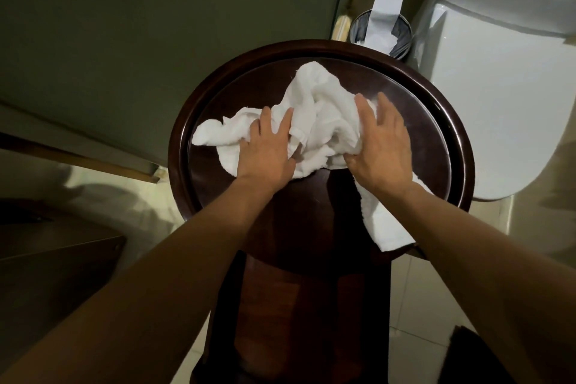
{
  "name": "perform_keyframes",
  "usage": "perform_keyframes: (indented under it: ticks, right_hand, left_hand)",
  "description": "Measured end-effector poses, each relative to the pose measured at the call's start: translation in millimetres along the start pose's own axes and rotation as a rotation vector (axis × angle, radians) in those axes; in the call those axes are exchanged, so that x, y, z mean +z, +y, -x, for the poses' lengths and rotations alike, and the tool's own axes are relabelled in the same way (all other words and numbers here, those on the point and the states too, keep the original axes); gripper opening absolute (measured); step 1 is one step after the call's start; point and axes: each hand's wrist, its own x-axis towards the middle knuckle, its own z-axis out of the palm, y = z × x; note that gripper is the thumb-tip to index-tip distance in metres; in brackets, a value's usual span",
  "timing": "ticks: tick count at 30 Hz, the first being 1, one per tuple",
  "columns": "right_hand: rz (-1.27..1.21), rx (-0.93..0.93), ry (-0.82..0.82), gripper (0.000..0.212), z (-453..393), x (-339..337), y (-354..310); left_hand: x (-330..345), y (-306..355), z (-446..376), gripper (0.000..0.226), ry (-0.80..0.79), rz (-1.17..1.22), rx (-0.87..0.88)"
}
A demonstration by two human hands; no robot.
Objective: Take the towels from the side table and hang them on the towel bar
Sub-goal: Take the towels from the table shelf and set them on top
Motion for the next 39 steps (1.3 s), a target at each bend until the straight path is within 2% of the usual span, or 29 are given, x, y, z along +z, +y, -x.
perform_keyframes:
  ticks: [5, 10, 14, 20, 26, 32, 39]
  right_hand:
    - [0.023, -0.031, 0.027, 0.099, 31.6, -11.6, -11.0]
    - [0.017, -0.046, -0.021, 0.092, 98.9, -5.1, -9.9]
    - [0.004, -0.088, -0.069, 0.091, 164.6, 13.4, 2.9]
    - [0.040, -0.200, -0.228, 0.092, 282.7, 48.7, 23.2]
    - [0.124, -0.331, -0.478, 0.109, 376.8, 83.3, 15.0]
    - [0.153, -0.373, -0.556, 0.116, 397.8, 109.7, 6.3]
    - [0.192, -0.344, -0.515, 0.120, 388.8, 117.3, 4.5]
  left_hand:
    - [-7.5, 5.9, 26.1, 0.097, -0.030, 0.007, 0.003]
    - [-7.2, 14.8, 76.9, 0.093, -0.049, -0.022, 0.028]
    - [17.3, 19.3, 133.9, 0.088, -0.151, -0.032, 0.057]
    - [72.8, 30.4, 245.1, 0.087, -0.269, 0.005, 0.148]
    - [117.5, 11.7, 336.2, 0.109, -0.476, 0.029, 0.409]
    - [149.2, -24.2, 361.6, 0.122, -0.532, -0.100, 0.505]
    - [157.0, -30.8, 349.4, 0.124, -0.484, -0.160, 0.561]
